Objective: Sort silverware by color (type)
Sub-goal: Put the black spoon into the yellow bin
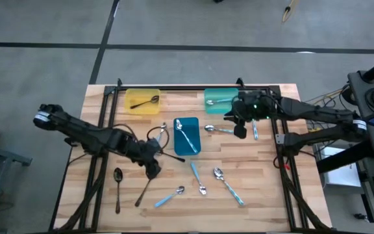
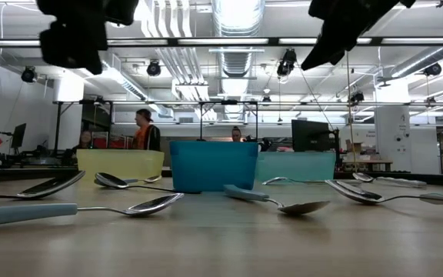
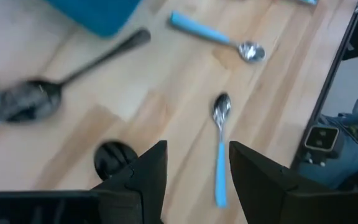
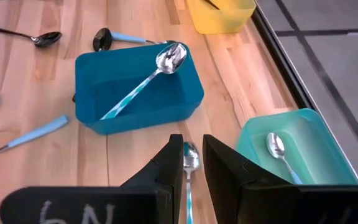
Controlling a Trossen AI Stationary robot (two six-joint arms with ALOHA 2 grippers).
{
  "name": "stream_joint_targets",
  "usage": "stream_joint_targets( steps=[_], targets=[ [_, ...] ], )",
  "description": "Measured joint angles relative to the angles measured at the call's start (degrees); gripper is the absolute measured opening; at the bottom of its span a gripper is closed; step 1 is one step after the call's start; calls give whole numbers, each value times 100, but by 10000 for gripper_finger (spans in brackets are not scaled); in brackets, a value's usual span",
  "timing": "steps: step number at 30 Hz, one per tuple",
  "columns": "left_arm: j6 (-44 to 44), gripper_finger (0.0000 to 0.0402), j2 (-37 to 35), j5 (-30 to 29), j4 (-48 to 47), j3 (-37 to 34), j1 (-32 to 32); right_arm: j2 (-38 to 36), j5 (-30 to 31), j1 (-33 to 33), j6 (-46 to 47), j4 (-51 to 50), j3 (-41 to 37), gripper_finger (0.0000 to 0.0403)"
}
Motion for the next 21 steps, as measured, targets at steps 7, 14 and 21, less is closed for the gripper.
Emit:
stream_joint_targets(
  steps=[7,14,21],
  targets=[
    [-833,153,4,-157,-101,0,-478,-76,361,742,258,302,-135,52],
    [-1515,153,363,-636,-47,0,-977,-76,1105,1406,470,354,-150,52],
    [-2074,153,1065,-652,-9,89,-1375,-76,1162,1856,483,369,-150,52]
  ],
)
